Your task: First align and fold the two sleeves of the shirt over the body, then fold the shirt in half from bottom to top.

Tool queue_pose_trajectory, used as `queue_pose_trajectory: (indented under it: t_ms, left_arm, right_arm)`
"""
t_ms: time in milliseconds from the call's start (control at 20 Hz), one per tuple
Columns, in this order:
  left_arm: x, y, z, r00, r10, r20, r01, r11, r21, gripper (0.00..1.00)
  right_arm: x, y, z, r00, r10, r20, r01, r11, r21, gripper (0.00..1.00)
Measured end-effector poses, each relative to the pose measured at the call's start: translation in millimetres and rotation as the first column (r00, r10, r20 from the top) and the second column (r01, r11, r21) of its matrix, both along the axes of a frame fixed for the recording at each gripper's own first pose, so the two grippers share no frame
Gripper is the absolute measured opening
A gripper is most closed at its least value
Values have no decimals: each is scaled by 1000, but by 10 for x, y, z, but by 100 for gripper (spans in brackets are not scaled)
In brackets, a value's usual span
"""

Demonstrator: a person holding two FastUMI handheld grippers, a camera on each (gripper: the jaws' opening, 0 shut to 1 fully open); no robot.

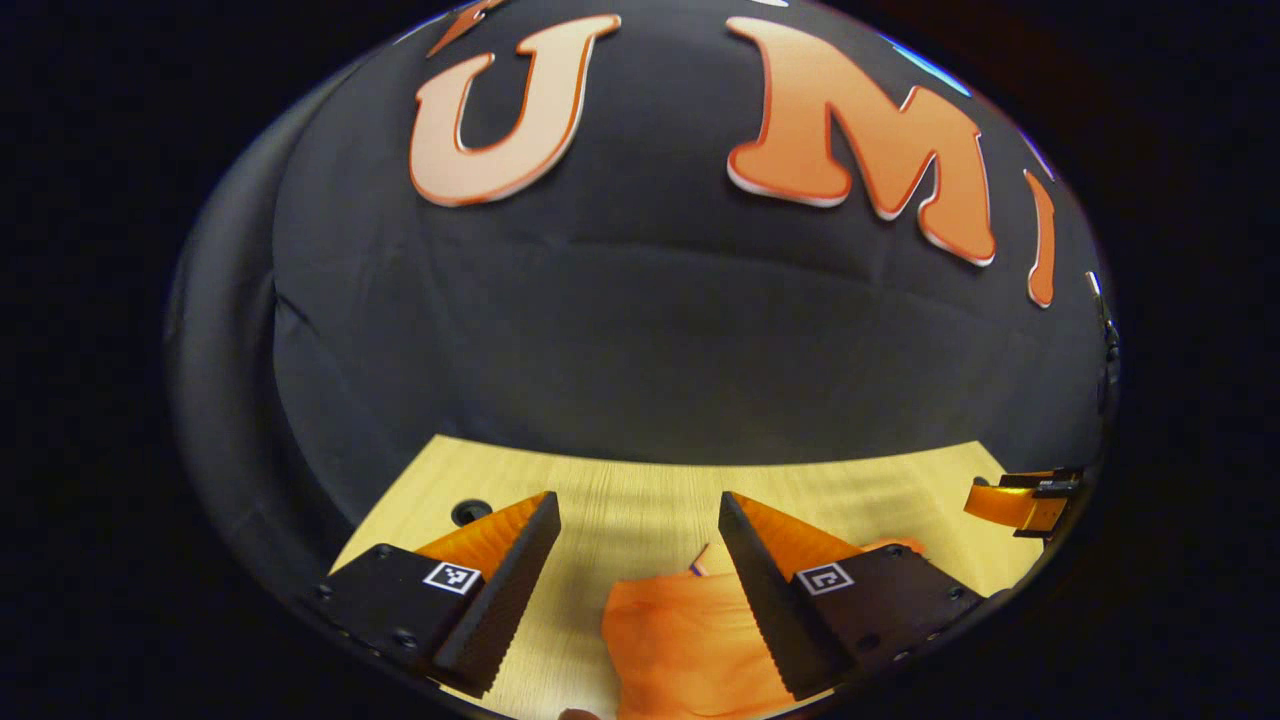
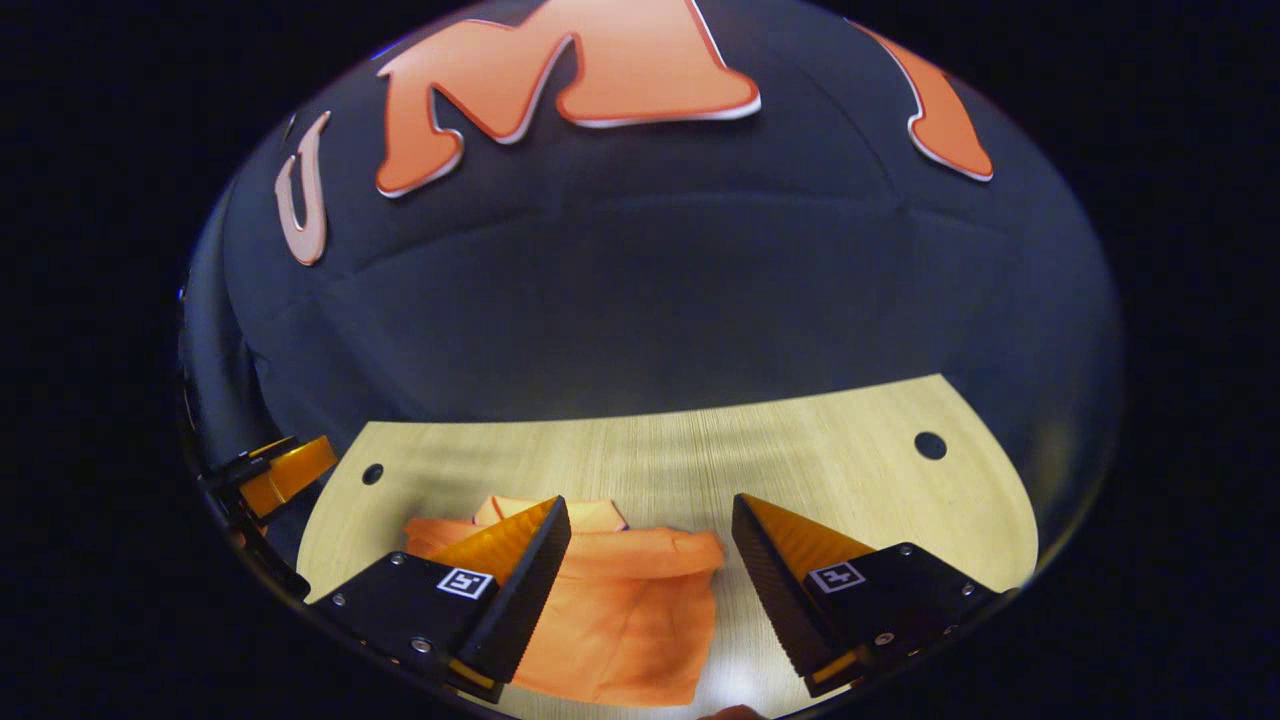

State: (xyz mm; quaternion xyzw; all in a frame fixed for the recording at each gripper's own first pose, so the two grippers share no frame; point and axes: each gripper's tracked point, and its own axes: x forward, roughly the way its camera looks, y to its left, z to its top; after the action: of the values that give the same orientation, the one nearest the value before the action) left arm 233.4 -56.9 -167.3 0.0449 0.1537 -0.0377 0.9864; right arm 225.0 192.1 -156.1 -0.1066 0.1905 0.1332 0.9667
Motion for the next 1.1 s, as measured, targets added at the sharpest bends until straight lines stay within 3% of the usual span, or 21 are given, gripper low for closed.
queue_pose_trajectory:
  t_ms: [350, 500, 650, 800, 1000, 1100]
  left_arm:
    - [-820, -43, 1061, 980, -20, 196, 30, 998, -48, 98]
    - [-1200, -55, 1312, 960, 12, 279, 2, 999, -50, 98]
    - [-1623, -32, 1384, 952, 37, 305, -20, 998, -60, 98]
    - [-1938, -50, 1374, 947, 46, 318, -3, 991, -134, 98]
    - [-2028, -34, 1240, 954, 87, 285, -32, 981, -193, 98]
    - [-2061, -6, 1275, 944, 95, 317, -43, 985, -165, 98]
  right_arm:
    - [-1064, 80, 967, 966, 78, 247, -90, 995, 38, 98]
    - [-1478, 34, 1076, 954, 84, 287, -114, 989, 90, 98]
    - [-1790, -102, 1171, 934, 66, 351, -115, 986, 120, 98]
    - [-2045, -202, 1210, 903, 56, 427, -116, 987, 115, 97]
    - [-2133, -381, 1070, 925, 43, 378, -117, 977, 176, 98]
    - [-2128, -526, 1065, 924, 31, 380, -103, 980, 172, 98]
